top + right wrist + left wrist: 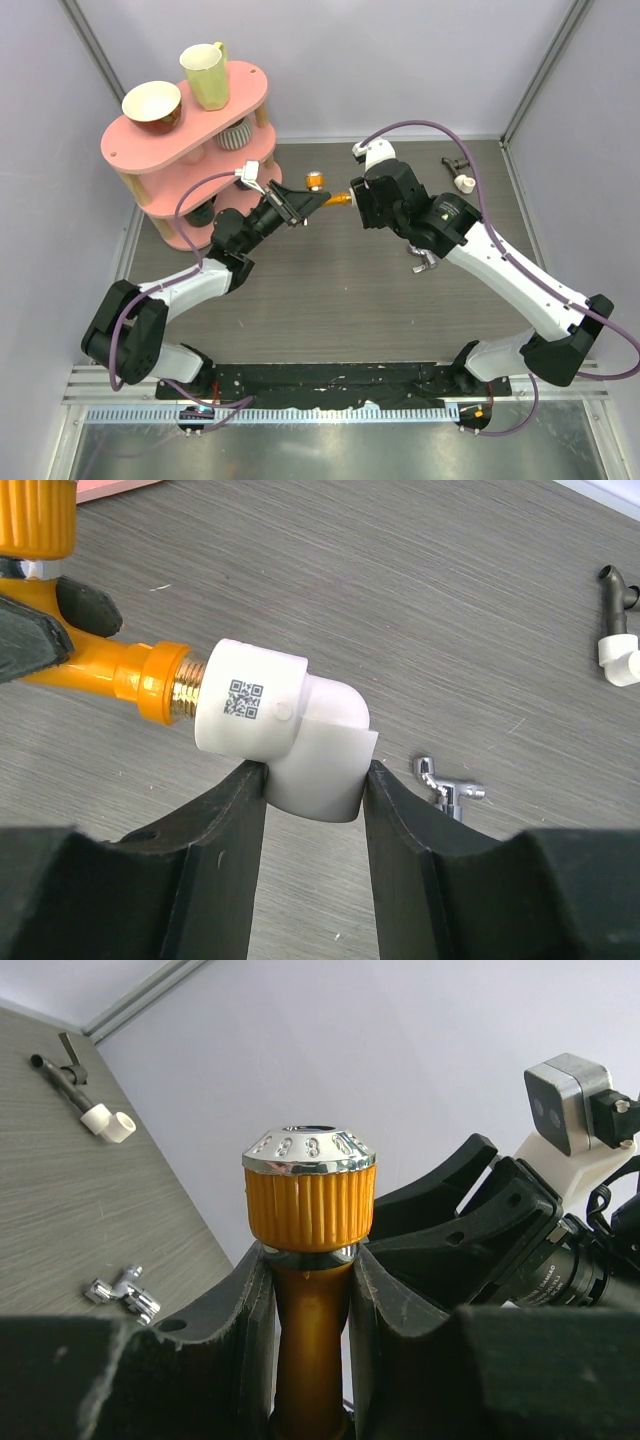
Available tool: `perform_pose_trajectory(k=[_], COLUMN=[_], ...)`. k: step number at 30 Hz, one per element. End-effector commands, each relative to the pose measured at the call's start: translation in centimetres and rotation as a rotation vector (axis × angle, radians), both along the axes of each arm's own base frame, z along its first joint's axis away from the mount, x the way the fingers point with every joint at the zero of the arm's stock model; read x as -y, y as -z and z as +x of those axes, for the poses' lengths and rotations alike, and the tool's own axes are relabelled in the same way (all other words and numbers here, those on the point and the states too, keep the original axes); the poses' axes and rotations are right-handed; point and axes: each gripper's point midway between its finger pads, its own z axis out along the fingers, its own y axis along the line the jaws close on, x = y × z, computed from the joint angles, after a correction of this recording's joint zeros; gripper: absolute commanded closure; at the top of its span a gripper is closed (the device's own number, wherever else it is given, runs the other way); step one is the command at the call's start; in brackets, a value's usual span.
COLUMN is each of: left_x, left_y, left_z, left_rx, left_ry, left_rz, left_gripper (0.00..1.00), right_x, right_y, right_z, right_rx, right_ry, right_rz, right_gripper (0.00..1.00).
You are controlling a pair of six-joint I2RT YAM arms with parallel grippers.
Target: Install the water faucets
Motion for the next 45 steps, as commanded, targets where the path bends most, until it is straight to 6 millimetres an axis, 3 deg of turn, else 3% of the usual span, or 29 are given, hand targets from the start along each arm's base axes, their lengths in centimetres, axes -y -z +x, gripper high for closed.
perform_pose_trajectory(k=[1,21,45], left_x=[0.7,0.8,2.3], left_y=[-2.2,-2.0,0.1], left_z=[-1.4,-2.5,-5.3], left_rx=[0.125,0.246,0.627], left_ry=[0.057,0.075,0.210], left_rz=[-0.007,0.015,0.266], left_gripper=[1.00,1.00,1.00], right_x=[-1.0,-1.8,-2.1], right_y=[-3.8,-3.8,-4.2], right_z=[-0.3,-0.5,-1.5], right_rx=[0.084,0.028,-0.095], right_ry=[-0.028,-0.027,-0.107], right_rz=[0.110,0.143,0.131], right_gripper=[0.99,0.99,0.99])
